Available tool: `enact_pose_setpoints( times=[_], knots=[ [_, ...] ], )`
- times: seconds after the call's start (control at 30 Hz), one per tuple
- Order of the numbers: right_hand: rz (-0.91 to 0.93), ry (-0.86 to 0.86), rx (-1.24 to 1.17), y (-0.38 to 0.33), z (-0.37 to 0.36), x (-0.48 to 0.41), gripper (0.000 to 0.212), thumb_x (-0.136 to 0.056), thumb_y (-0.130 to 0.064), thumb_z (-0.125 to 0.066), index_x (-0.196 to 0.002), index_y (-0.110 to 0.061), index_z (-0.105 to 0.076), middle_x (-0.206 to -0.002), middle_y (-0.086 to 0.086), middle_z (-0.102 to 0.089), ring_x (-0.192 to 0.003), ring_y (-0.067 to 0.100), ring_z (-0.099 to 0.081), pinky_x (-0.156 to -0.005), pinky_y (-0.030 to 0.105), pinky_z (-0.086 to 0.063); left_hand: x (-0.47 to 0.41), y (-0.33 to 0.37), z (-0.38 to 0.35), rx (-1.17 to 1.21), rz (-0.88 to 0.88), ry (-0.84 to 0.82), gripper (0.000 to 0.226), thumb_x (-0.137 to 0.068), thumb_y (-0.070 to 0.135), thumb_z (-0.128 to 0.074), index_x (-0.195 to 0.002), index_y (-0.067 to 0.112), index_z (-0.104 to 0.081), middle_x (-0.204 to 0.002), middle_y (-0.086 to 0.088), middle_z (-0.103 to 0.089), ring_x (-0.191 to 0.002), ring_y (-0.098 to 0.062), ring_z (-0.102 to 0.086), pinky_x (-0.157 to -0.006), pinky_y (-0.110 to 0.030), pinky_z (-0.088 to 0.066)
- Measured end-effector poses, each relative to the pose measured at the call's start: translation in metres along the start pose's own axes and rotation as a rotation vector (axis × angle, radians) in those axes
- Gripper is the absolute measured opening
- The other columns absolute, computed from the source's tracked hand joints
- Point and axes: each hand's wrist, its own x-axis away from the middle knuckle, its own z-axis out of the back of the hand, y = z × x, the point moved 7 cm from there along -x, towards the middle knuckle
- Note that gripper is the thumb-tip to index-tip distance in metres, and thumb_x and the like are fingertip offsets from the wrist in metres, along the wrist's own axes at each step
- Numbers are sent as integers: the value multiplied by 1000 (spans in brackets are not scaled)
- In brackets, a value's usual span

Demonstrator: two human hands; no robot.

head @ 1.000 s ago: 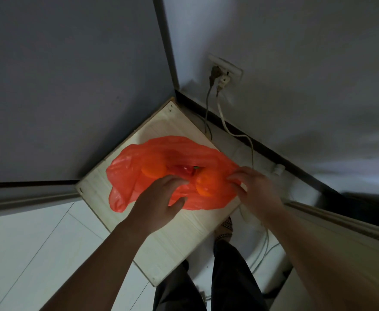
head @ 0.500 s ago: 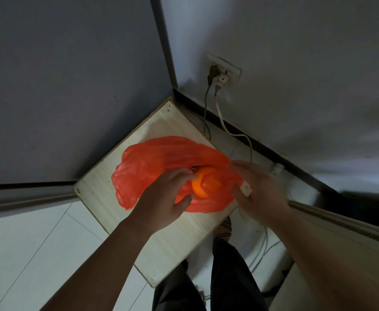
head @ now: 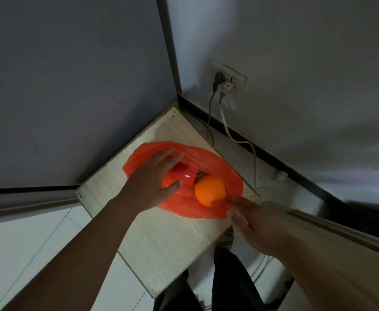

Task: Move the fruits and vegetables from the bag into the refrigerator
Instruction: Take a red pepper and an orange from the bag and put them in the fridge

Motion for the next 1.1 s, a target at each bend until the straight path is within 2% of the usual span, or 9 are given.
enact_pose_setpoints(
  times=[0.03, 0.1, 0.2, 0.3, 0.43, 0.7, 0.83, 0.97, 1.1],
  knots=[
    [-22, 13, -26, 3, 1, -4, 39, -95, -46, -31, -117, -30, -59, -72, -19, -54, -70, -28, -47, -54, -1, -35, -3, -5, -1, -6, 19, -18, 72, -78, 64, -34, -144, 38, -22, -153, 9, -24, -138, -11, -23, -106, -33, -30],
    [-41, 89, -52, 4, 9, -18, 49, -92, -61, -21, -100, -37, -63, -66, -20, -52, -66, -11, -56, -53, 4, -35, -7, -15, -4, -8, 65, -76, 75, -77, 67, -33, -145, 36, -22, -153, 8, -24, -139, -13, -24, -109, -36, -29],
    [-68, 215, 49, 3, 20, -45, 35, -90, -52, -36, -98, -32, -64, -91, -11, -66, -75, -1, -57, -62, 7, -35, -11, -22, -8, -45, 92, -140, 71, -85, 58, -48, -145, 31, -23, -153, 7, -25, -139, -15, -25, -108, -32, -25],
    [-67, 228, 130, -11, 17, -67, 34, -88, -48, -47, -102, -24, -68, -96, -6, -69, -83, 12, -63, -70, 20, -43, -14, -16, -6, -58, 59, -105, 69, -85, 47, -58, -144, 29, -27, -151, 6, -29, -137, -15, -29, -107, -30, -28],
    [-69, 275, 194, -20, 16, -75, 37, -83, -53, -44, -90, -28, -70, -81, -8, -71, -69, 14, -65, -69, 30, -50, -12, -6, 0, 0, 20, 11, 63, -84, 37, -63, -141, 30, -35, -146, 5, -35, -132, -14, -34, -99, -27, -38],
    [-187, 269, 252, 4, 9, -50, 31, -82, -52, -51, -69, -27, -64, -50, -10, -57, -42, 8, -49, -66, 30, -49, 4, 7, -2, 116, -21, 84, 52, -82, 41, -58, -132, 36, -45, -138, 10, -42, -120, 5, -32, -88, -6, -27],
    [-146, 277, 226, 14, 9, -43, 21, -77, -45, -63, -83, -26, -68, -67, -8, -68, -55, 12, -60, -71, 38, -53, 7, 10, 0, 154, -41, 83, 53, -81, 48, -50, -132, 36, -45, -136, 14, -44, -125, 3, -36, -93, -6, -27],
    [-14, 339, 253, 5, 10, -49, 35, -62, -24, -85, -91, -16, -70, -93, 6, -69, -81, 27, -65, -73, 32, -47, 9, 14, 5, 166, -48, 103, 49, -81, 48, -52, -129, 37, -47, -131, 17, -49, -122, 4, -39, -95, -9, -32],
    [33, 168, 118, 2, -3, -58, 51, -70, -34, -77, -116, -18, -62, -124, 2, -58, -108, 14, -52, -84, 28, -44, 11, 17, 4, 141, -70, 118, 47, -82, 45, -55, -127, 35, -50, -128, 20, -49, -120, 9, -36, -95, -6, -29]
  ],
)
